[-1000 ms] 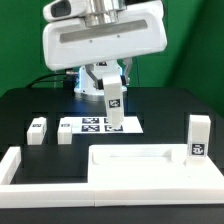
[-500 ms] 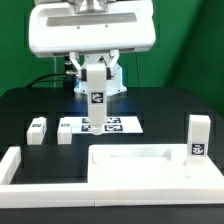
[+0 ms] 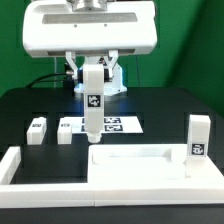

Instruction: Assemble desk

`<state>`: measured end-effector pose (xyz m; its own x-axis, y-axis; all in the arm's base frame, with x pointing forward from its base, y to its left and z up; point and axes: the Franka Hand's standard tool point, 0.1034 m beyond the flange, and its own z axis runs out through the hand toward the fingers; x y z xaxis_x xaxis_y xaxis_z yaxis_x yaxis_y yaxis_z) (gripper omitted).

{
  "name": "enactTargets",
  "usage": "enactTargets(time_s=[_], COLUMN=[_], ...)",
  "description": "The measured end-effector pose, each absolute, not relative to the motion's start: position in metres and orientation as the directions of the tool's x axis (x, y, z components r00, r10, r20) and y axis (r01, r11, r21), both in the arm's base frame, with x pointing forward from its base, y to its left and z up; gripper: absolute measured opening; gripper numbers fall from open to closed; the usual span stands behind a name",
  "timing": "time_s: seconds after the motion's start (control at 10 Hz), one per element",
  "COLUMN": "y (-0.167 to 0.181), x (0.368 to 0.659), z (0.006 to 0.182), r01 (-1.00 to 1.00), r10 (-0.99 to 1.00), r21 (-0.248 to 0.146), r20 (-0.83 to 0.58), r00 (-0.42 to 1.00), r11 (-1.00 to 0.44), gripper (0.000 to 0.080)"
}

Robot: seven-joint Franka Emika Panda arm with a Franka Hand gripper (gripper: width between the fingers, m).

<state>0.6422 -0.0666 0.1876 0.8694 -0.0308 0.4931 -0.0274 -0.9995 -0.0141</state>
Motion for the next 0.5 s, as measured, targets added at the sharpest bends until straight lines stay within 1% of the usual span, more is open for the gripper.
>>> enactTargets(time_s=[0.2, 0.5], y=[-0.0512, -0.0528], x=[0.6544, 0.6533], z=[0.1753, 0.1737], r01=[-0.086, -0.087], r10=[-0.068, -0.071], r21=[0.005, 0.003], r20=[0.556, 0.549], r00=[0.828, 0.833], r11=[-0.996, -0.996], gripper=[0.0290, 0.0290])
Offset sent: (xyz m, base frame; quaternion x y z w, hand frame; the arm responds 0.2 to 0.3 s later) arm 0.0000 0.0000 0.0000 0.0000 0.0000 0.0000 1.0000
